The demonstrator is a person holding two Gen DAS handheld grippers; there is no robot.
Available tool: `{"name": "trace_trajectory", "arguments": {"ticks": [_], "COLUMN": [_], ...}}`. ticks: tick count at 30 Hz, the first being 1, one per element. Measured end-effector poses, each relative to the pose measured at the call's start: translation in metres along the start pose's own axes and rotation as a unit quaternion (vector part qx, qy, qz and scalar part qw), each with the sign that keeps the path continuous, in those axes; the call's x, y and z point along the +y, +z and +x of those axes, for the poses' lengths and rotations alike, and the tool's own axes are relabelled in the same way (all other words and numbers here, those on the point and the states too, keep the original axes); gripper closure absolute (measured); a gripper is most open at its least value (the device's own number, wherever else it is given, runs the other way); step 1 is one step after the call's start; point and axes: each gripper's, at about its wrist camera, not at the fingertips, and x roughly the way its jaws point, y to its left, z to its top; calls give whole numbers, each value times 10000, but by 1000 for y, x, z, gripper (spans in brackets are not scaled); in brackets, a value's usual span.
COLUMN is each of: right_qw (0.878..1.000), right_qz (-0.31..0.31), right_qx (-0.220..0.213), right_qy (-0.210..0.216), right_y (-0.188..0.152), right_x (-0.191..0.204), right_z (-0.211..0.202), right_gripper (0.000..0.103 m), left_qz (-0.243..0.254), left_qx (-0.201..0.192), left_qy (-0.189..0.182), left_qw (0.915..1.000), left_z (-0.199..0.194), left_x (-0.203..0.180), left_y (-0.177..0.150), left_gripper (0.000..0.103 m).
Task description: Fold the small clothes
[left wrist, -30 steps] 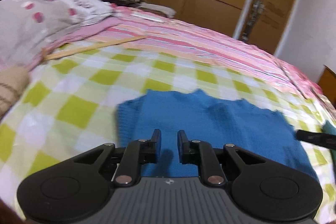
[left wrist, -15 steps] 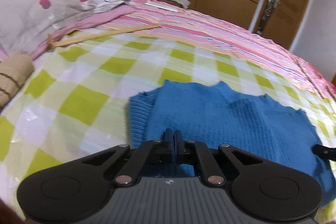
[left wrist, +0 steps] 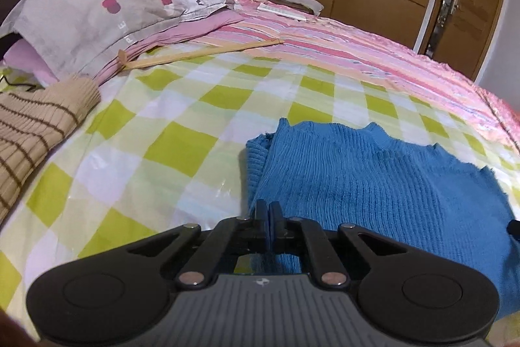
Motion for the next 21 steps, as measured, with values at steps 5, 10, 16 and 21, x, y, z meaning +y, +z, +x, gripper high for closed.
{"name": "trace_trajectory", "arguments": {"ticks": [5, 10, 16, 21], "right_qw": [9998, 9993, 9994, 9987], "right_qz": [-176, -244, -259, -320], "right_qx": [42, 192, 128, 308], "right_qy": [8, -196, -166, -267], "right_y": [-3, -8, -6, -12], "right_x": [11, 16, 19, 21], "right_z": [-4, 1, -9, -2], "right_gripper": [90, 90, 89, 89], "left_qz": [-147, -89, -229, -259], "left_qx": [75, 259, 281, 207], "left_qy": [-86, -49, -140, -265], "left_qw": [9998, 9996, 9992, 9991], "left_z": [-9, -5, -6, -12], "left_x": [12, 18, 25, 25], "left_y": [-6, -13, -14, -15], "left_gripper": [88, 88, 88, 88]}}
